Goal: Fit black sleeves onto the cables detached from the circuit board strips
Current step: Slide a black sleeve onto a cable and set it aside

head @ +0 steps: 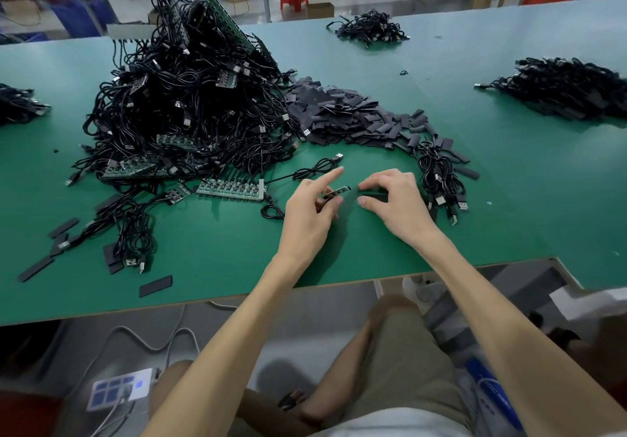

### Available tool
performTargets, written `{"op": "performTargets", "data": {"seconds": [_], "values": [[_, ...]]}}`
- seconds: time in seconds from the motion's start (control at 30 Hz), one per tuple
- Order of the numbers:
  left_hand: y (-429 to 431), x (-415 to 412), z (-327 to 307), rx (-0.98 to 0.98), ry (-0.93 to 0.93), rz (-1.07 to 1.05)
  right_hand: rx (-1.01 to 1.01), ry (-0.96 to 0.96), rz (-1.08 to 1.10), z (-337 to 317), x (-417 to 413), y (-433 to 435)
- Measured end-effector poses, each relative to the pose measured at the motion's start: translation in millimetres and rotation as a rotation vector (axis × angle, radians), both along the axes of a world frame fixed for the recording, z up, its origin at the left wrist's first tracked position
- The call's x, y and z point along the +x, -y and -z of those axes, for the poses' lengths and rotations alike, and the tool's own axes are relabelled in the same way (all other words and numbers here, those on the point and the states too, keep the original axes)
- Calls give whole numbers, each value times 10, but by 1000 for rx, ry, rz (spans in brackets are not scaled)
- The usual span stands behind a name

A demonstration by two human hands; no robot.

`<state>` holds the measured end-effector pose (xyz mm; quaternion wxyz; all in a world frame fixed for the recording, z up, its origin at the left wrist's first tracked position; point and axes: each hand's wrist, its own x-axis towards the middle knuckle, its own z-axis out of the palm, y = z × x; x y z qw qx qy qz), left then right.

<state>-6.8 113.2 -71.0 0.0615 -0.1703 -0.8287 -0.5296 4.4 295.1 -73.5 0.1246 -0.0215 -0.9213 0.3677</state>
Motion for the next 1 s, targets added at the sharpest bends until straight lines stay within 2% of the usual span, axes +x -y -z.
{"op": "performTargets", "data": {"seconds": [0.27,0.37,0.57,0.8,1.0], "values": [[24,6,15,177,98,-82,12,-2,18,-16,36,35],[19,17,17,180,98,-74,56,-35,11,-17,50,67],[3,15,16,144,96,-69,358,-118,40,21,103,191],[-2,16,22,131,81,-97,411,-99,101,-2,101,200],[-2,5,31,123,69,-82,419,-126,59,-3,97,215]]}}
